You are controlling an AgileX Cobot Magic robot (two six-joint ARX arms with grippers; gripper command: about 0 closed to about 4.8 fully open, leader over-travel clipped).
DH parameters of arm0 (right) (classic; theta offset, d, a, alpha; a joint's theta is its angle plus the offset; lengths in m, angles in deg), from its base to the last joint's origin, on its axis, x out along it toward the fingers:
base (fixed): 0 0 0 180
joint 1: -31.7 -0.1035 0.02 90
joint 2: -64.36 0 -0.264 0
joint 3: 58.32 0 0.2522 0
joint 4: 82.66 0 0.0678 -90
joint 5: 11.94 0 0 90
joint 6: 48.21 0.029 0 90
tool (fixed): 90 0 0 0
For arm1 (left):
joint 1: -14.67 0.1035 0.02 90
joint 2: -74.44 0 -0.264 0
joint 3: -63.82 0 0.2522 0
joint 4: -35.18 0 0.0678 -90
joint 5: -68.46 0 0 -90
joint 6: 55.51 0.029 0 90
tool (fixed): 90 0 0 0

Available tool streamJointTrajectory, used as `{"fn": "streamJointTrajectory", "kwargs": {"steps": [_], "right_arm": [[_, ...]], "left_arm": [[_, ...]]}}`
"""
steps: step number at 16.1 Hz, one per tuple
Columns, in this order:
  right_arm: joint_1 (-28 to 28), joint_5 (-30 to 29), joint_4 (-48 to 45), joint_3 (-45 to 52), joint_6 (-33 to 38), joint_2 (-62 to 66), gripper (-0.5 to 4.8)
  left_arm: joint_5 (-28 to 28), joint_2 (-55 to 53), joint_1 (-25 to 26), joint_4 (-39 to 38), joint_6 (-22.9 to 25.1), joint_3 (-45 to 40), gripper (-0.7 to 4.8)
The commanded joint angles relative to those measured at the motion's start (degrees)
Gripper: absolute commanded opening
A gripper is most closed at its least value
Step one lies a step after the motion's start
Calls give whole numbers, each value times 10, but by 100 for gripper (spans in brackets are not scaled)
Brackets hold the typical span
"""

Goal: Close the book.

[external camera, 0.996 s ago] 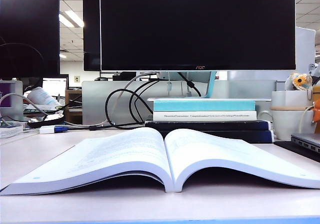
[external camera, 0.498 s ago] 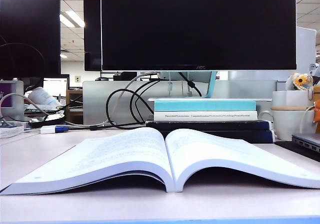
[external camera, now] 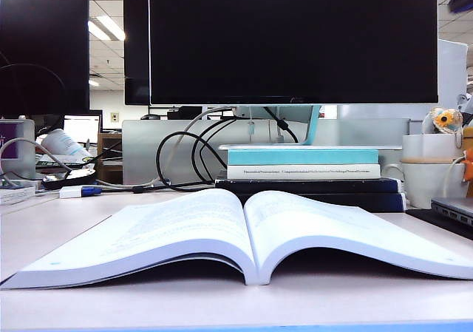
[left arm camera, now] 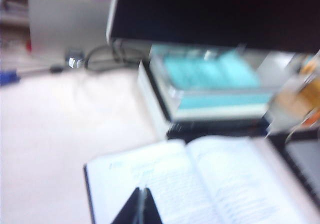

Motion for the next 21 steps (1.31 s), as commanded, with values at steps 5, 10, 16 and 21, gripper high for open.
{"fn": "streamJointTrajectory", "kwargs": {"steps": [5,10,16,21], "right_arm": [[-4,-4,17,-3,-23,8,-2],[-4,-60,16,-2,-25,12,-2],[-17,-110,63,-2,-24,34,-2],[-106,-104,78,-2,-24,88,-2]], "left_arm": [[390,16,-318,79,-42,-111,-6],[350,16,-362,127,-90,-175,-6],[338,14,-429,169,-141,-238,-5],[276,-70,-455,164,-215,-237,-5]]}}
